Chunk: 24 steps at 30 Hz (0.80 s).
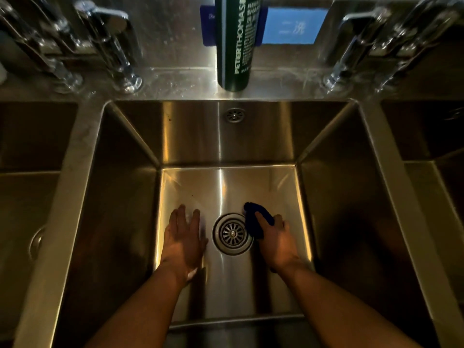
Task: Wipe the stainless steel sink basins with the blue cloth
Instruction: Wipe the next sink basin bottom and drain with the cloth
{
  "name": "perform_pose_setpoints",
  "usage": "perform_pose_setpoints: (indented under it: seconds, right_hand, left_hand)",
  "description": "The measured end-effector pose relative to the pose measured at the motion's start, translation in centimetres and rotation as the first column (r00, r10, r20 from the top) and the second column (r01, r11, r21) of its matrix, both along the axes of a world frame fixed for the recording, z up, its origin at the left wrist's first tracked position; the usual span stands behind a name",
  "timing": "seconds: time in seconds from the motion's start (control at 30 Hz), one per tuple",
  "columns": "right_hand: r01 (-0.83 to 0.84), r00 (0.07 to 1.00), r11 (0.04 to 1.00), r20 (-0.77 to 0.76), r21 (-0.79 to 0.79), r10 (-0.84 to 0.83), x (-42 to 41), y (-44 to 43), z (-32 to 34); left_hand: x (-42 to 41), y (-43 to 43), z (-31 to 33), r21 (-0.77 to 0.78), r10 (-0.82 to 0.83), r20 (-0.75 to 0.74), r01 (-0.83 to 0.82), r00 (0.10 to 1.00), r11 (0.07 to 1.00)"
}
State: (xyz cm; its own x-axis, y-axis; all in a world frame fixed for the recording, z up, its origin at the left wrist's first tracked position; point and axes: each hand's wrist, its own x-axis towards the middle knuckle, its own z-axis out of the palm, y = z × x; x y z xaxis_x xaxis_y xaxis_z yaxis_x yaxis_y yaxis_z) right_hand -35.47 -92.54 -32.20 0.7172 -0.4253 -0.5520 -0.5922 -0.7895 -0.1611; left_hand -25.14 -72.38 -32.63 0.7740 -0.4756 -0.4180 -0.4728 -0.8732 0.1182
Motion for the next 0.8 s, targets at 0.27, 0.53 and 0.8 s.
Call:
perform_pose_setpoints:
  seconds: [0.27, 0.53, 0.8]
  right_hand:
    - [0.047, 0.995, 0.998, 0.091, 0.035, -0.05, -0.9, 0.6, 5.3]
    - [-0.028, 0.986, 0.998, 0.166, 0.057, 0.018, -2.9, -0.4, 11.2]
    - [-0.014, 0.958, 0.996, 0.286, 0.084, -0.011, -5.1, -2.8, 16.9]
  left_hand:
    - [-1.6, -2.2, 6.3, -0.052, 0.05, 0.04, -0.048, 0.998, 0.998]
    - [-5.2, -4.6, 11.7, -0.097, 0.183, 0.021, -0.181, 0.983, 0.979]
    - [-8.5, -6.6, 16.9, -0.098, 0.204, 0.041, -0.2, 0.978, 0.975]
